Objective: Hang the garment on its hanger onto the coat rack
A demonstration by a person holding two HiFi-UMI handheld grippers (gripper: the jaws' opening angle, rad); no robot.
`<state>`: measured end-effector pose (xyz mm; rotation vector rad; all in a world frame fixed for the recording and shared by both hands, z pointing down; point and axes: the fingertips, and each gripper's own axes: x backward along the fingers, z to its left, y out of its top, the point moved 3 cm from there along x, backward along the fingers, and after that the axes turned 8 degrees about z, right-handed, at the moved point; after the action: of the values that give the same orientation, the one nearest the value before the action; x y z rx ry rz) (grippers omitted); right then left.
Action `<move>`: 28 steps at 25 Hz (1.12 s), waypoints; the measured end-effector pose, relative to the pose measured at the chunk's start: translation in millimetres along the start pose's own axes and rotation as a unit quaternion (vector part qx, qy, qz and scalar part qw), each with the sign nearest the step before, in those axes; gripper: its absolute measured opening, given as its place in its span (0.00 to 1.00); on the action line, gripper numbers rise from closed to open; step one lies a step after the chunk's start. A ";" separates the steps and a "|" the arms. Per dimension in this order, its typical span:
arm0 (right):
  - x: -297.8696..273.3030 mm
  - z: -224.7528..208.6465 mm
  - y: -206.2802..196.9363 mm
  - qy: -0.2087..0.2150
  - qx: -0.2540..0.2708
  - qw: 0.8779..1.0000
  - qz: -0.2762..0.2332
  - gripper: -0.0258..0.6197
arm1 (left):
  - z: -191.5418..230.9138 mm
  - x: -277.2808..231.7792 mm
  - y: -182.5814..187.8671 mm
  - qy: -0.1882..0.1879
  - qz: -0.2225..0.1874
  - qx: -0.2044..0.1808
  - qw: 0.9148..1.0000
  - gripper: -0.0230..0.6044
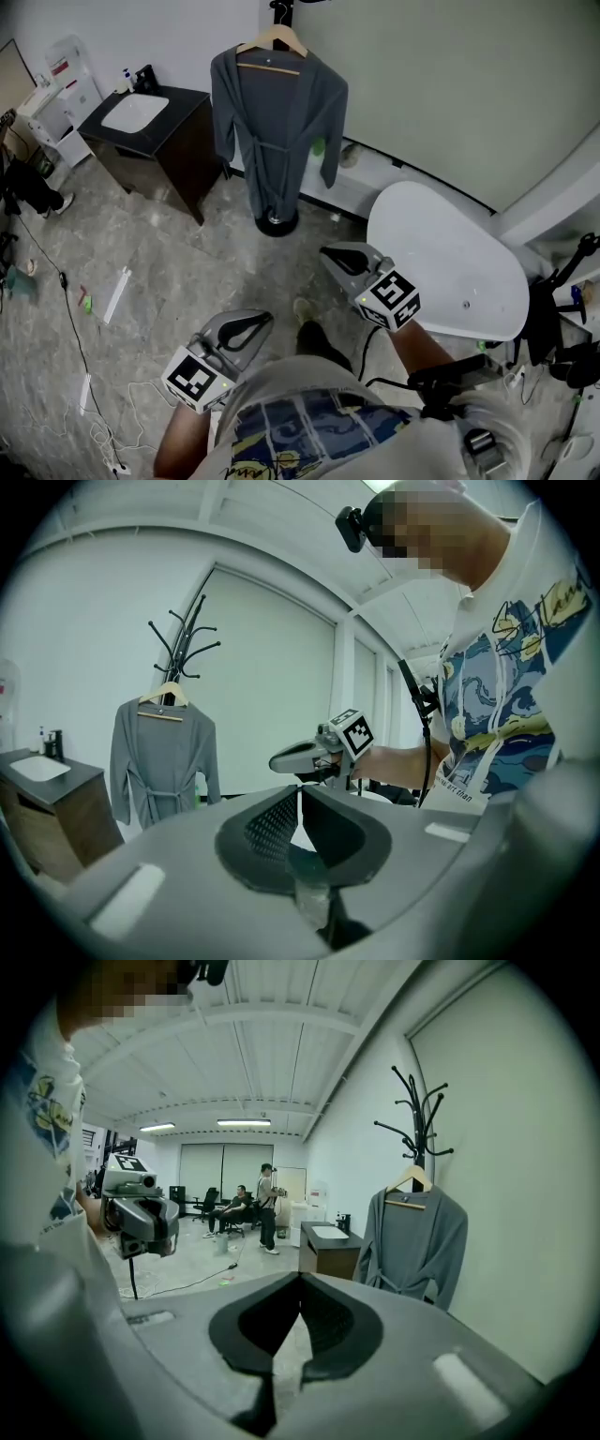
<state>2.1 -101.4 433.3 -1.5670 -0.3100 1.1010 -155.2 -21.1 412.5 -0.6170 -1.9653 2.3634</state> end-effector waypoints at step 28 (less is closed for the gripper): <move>5.9 89.9 7.9 0.070 0.052 0.996 0.005 0.04 | -10.4 27.3 -8.1 0.009 -0.009 -0.003 1.000 0.06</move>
<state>-67.1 -43.2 430.5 -1.5448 -0.1481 0.9938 -179.3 -2.7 410.8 -0.6158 -1.9630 2.3329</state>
